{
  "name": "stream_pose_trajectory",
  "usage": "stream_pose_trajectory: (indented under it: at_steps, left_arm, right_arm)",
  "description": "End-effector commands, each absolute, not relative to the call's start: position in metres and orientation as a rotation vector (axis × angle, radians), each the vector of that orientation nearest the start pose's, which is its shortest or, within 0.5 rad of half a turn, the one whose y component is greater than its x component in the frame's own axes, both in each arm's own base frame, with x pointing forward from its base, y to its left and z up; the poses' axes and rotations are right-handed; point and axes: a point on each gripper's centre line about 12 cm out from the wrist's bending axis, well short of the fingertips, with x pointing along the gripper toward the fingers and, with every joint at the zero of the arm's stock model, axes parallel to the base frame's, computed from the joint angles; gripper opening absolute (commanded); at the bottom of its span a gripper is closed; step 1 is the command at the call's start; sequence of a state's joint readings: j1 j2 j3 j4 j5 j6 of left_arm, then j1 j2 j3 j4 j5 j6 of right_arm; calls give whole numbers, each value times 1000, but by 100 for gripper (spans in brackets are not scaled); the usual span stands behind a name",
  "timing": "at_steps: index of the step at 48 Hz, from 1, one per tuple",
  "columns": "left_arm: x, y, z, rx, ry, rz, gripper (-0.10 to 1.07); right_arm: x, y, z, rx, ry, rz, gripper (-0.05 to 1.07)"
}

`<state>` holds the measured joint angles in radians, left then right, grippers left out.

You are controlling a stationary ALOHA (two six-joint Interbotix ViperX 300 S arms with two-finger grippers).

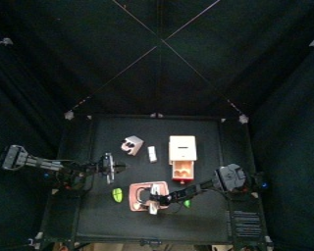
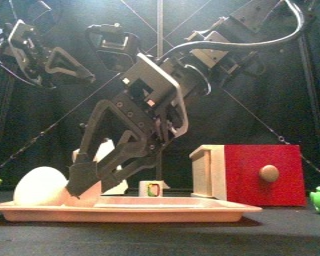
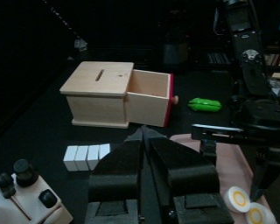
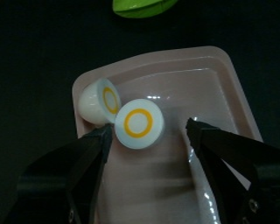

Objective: Grab egg half

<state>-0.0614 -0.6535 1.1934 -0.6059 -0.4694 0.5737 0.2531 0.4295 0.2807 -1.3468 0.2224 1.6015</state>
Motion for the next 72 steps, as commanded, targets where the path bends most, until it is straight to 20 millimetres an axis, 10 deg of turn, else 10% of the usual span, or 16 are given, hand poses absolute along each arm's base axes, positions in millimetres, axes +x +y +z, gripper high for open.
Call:
stream_pose_trajectory:
  at_steps: [1,72]
  left_arm:
    - [238,17,235,46,132,201,48]
    - [239,17,235,47,132,200,48]
  right_arm:
    - [489,98,118,84,693,-58,98]
    - [491,98,111,96,704,-66,87]
